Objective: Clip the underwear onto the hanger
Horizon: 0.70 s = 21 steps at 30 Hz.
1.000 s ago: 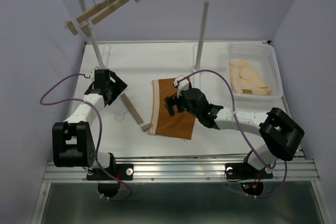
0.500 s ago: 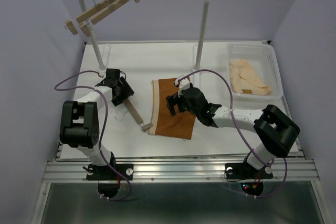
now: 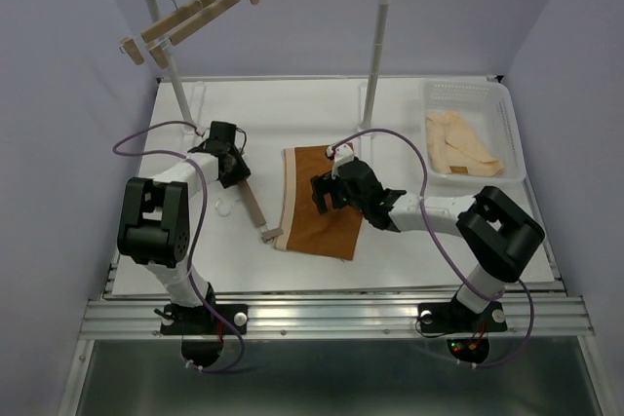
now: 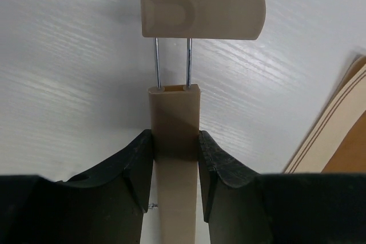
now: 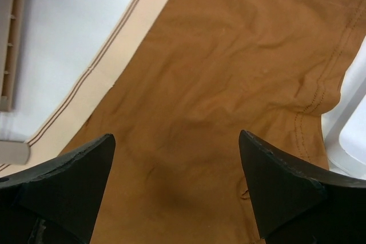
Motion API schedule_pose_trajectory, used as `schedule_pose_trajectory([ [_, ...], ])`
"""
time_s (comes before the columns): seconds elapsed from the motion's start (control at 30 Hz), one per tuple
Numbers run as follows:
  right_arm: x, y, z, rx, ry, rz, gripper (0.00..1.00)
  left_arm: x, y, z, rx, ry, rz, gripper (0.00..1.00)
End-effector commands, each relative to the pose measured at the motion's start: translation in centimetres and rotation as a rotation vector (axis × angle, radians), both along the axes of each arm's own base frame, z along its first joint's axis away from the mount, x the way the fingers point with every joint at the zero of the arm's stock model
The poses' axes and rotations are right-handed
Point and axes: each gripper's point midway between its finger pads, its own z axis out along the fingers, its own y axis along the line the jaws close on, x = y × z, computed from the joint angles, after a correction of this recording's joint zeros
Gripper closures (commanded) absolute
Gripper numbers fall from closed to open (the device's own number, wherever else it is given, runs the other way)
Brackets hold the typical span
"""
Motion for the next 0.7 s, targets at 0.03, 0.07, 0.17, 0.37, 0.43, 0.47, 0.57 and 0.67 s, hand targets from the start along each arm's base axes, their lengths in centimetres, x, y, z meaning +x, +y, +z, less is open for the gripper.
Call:
schedule_pose_trajectory([
  [0.03, 3.0, 0.1, 0.5, 0.070, 0.039, -0.077, 0.10, 2.5, -2.4, 5.8, 0.049, -0.164, -0.102, 1.00],
  [0.07, 3.1, 0.2, 0.3, 0.068, 0.045, -0.078, 0.12, 2.6, -2.9, 6.1, 0.049, -0.173, -0.118, 1.00],
  [0.17, 4.2, -0.4, -0.9, 0.035, 0.053, -0.092, 0.28, 3.0, -4.4, 7.2, 0.055, -0.206, -0.183, 1.00],
  [0.37, 6.0, -0.5, -3.4, -0.027, 0.068, -0.079, 0.46, 3.5, -5.6, 7.7, 0.076, -0.211, -0.252, 1.00],
  [0.43, 6.1, 0.2, -4.2, -0.045, 0.075, -0.031, 0.47, 3.7, -6.2, 7.4, 0.085, -0.202, -0.282, 1.00],
  [0.47, 6.1, 0.6, -4.4, -0.049, 0.076, -0.009, 0.47, 3.6, -6.3, 7.3, 0.092, -0.192, -0.287, 1.00],
  [0.57, 6.4, 1.6, -4.6, -0.048, 0.075, 0.036, 0.48, 3.6, -6.3, 6.6, 0.117, -0.161, -0.293, 1.00],
  [0.67, 7.2, 2.0, -5.0, -0.073, 0.056, 0.050, 0.48, 3.3, -6.5, 6.2, 0.118, -0.147, -0.311, 1.00],
])
